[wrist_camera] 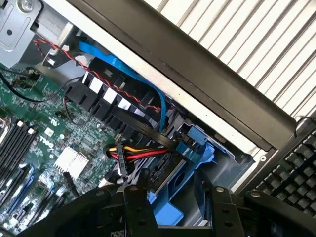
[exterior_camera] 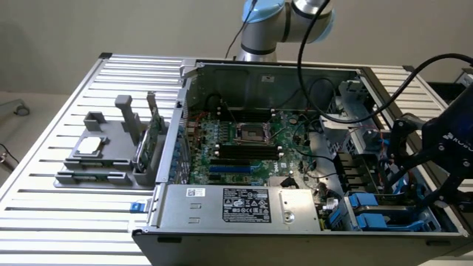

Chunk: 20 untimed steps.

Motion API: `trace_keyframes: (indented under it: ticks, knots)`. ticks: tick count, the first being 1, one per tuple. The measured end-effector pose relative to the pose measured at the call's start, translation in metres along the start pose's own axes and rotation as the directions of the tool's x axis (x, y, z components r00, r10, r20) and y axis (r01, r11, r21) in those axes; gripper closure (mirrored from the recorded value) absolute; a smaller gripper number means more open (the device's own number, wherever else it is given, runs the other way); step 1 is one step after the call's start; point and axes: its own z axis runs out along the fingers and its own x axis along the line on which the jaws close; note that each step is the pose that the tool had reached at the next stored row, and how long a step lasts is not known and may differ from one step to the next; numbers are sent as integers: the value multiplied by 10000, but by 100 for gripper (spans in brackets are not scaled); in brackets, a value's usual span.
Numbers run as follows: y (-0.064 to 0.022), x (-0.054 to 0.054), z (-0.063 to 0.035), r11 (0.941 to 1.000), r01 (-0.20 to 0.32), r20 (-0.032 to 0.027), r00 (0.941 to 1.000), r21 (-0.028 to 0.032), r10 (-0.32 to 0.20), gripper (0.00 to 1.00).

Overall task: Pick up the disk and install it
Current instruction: 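Insert the first disk wire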

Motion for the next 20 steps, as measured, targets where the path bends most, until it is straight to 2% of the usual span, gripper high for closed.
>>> trace_keyframes:
  ticks: [2,7,9,16,18,20]
  knots:
    - [2,-1,30,9995,-331,-42,9994,-19,331,51]
    - [6,-2,75,9949,-1007,-208,9947,-100,1005,51]
    - [6,-2,79,9929,-1187,-251,9927,-119,1184,51]
    - [-7,-53,76,9911,-1322,-344,9907,-163,1316,51]
    - [-17,-72,69,9910,-1326,-397,9905,-190,1318,51]
    - [-23,-86,57,9909,-1324,-481,9902,-233,1312,51]
